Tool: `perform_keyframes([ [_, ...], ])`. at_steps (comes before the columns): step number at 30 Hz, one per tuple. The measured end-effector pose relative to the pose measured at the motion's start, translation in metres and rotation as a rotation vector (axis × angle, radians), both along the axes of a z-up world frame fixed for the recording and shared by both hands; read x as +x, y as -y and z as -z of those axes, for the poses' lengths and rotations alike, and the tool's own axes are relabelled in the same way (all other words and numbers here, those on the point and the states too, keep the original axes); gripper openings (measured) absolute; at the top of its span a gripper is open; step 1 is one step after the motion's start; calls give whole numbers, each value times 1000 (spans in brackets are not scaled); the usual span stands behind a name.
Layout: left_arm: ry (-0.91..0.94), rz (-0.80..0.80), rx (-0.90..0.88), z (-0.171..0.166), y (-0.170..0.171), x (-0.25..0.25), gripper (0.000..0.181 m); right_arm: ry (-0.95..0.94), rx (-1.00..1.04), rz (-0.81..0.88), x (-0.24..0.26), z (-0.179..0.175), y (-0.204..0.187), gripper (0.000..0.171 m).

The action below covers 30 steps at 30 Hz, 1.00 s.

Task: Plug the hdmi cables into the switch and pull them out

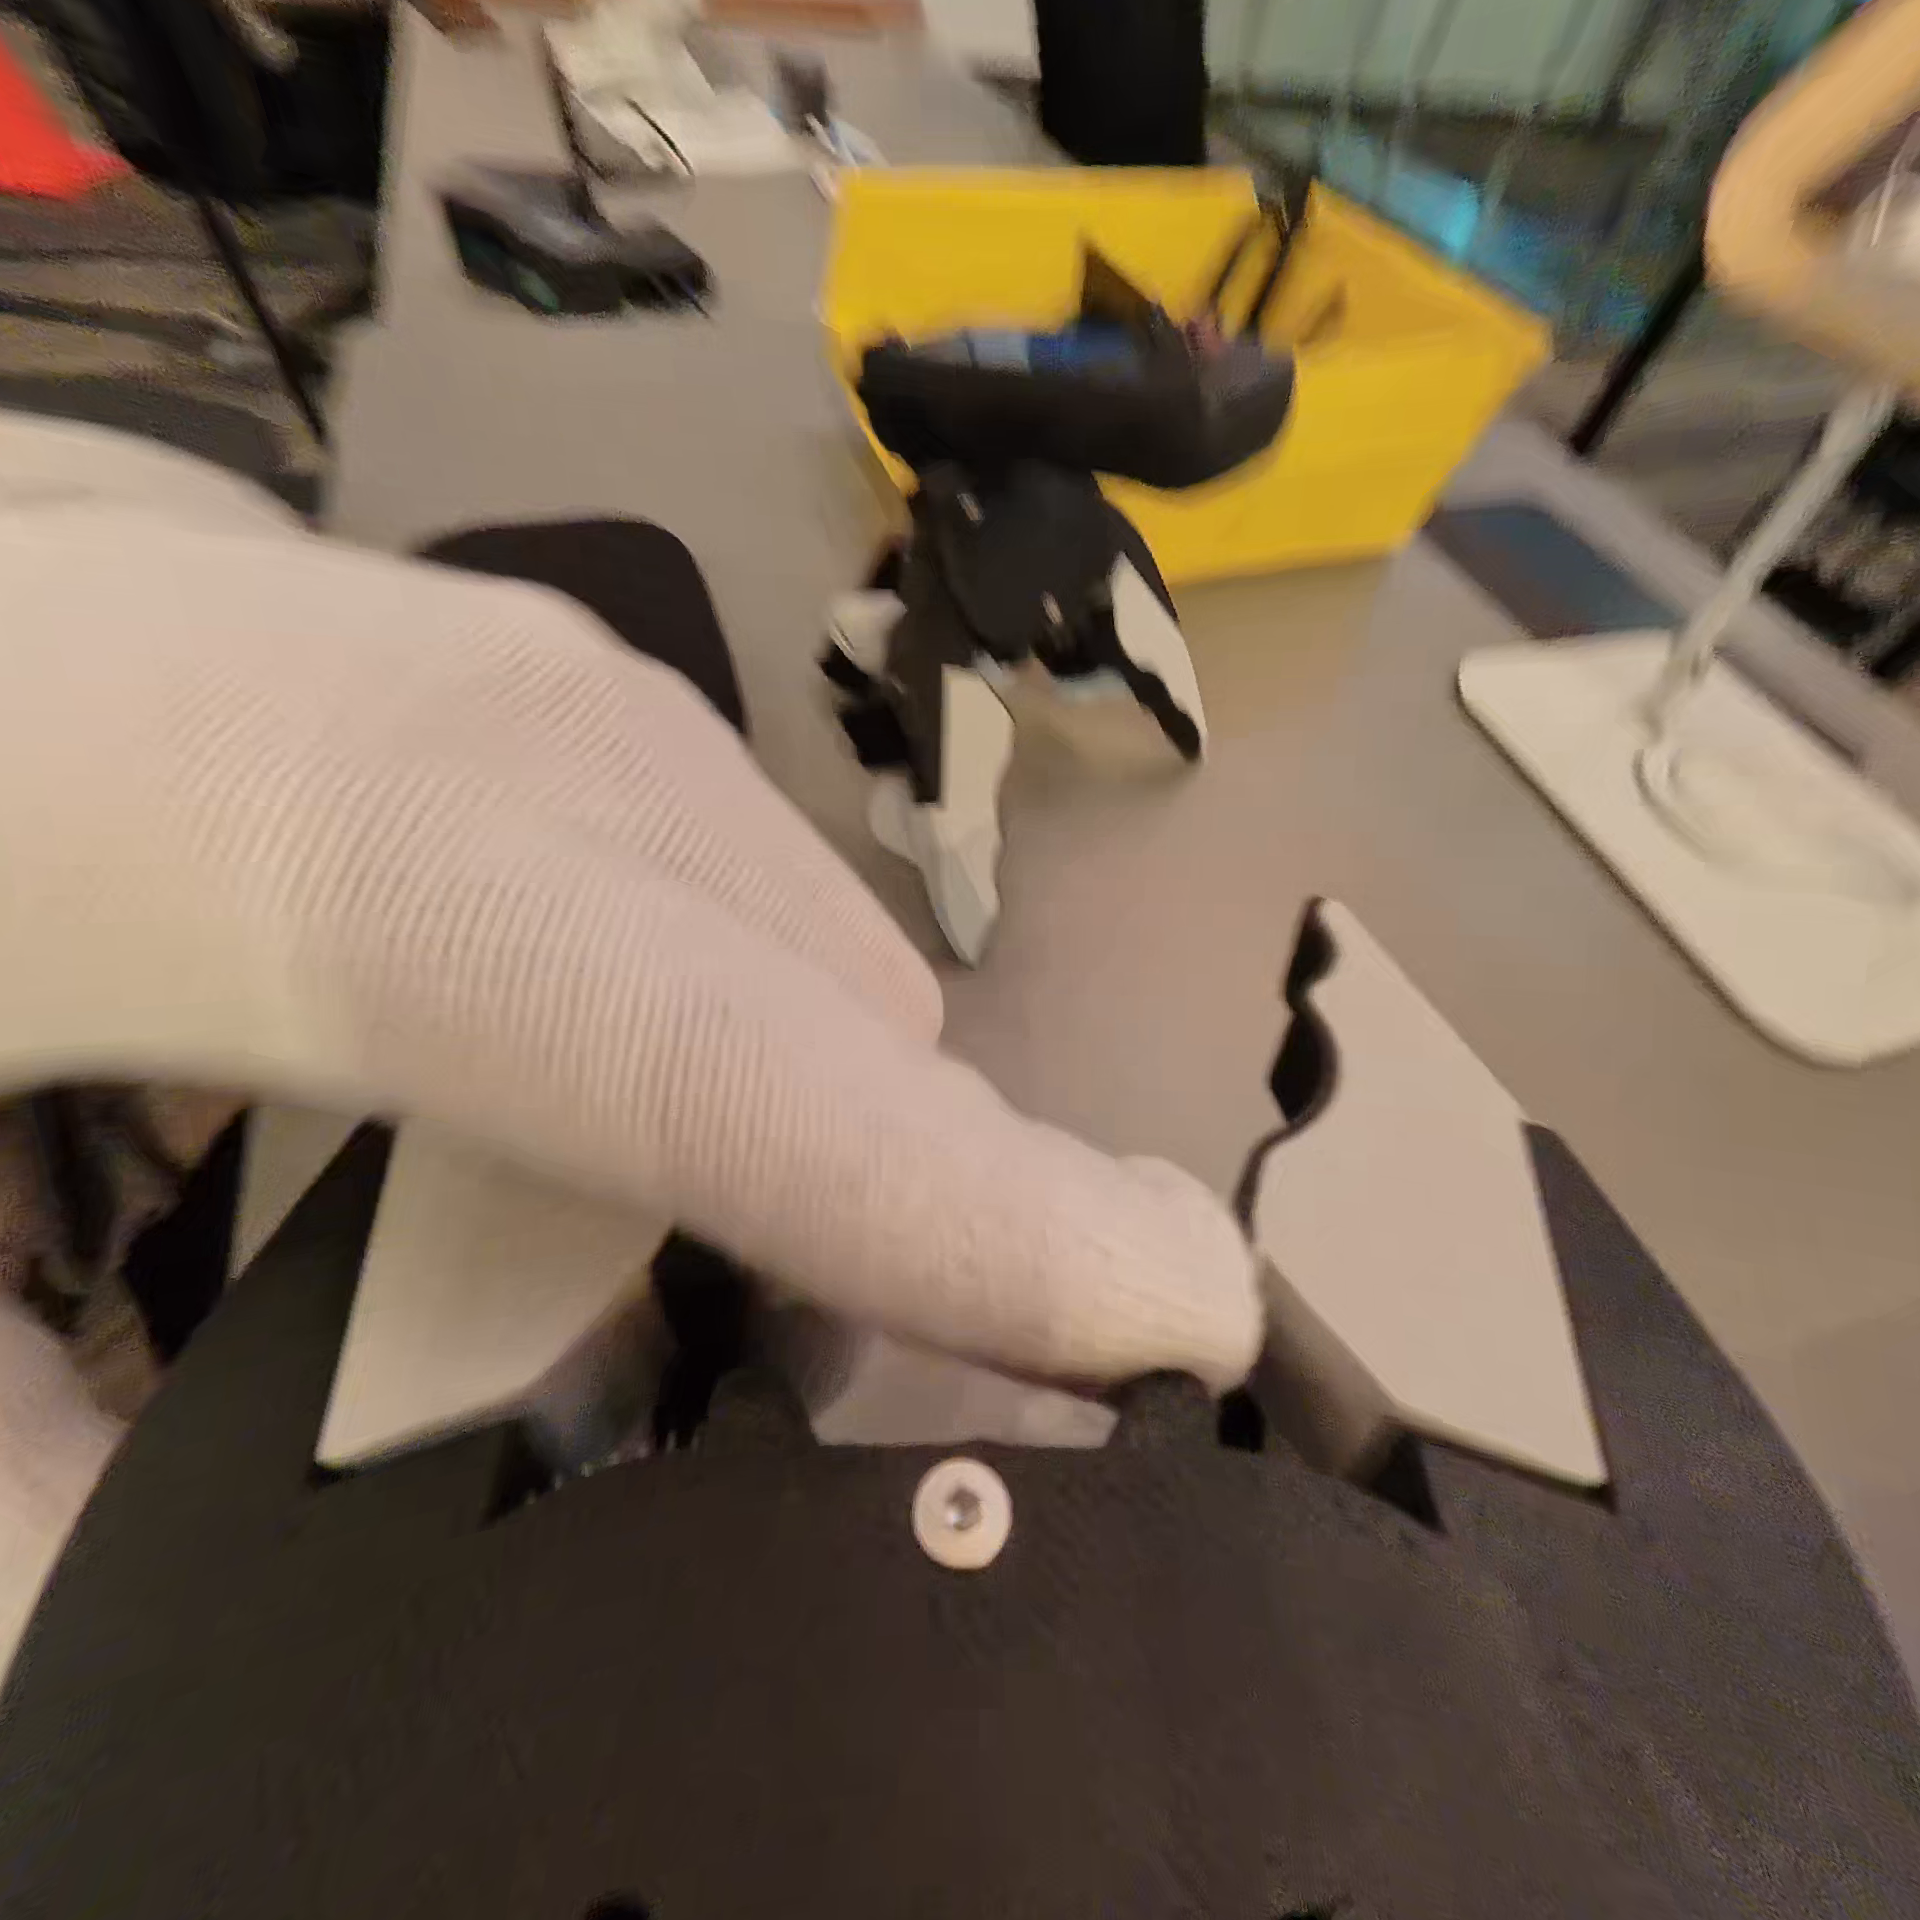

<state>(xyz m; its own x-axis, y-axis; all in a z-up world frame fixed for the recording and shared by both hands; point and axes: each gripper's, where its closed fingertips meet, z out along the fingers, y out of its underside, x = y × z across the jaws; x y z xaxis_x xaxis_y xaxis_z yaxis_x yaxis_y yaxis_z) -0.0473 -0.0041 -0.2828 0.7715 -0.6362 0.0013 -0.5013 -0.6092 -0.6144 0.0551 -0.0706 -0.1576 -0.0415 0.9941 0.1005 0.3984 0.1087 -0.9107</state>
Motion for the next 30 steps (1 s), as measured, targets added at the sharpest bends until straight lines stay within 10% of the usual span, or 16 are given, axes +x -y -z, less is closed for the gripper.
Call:
perform_keyframes([
  [4,0,0,0,0,0,0,146,-193,27,-152,11,-55,39,77],
  [13,0,0,0,0,0,0,146,-95,81,-65,-5,-56,42,159],
  [18,0,0,0,0,0,0,146,-144,-40,-250,0,-66,73,108],
  [30,0,0,0,0,0,0,146,-296,-322,-487,20,-112,139,147],
])
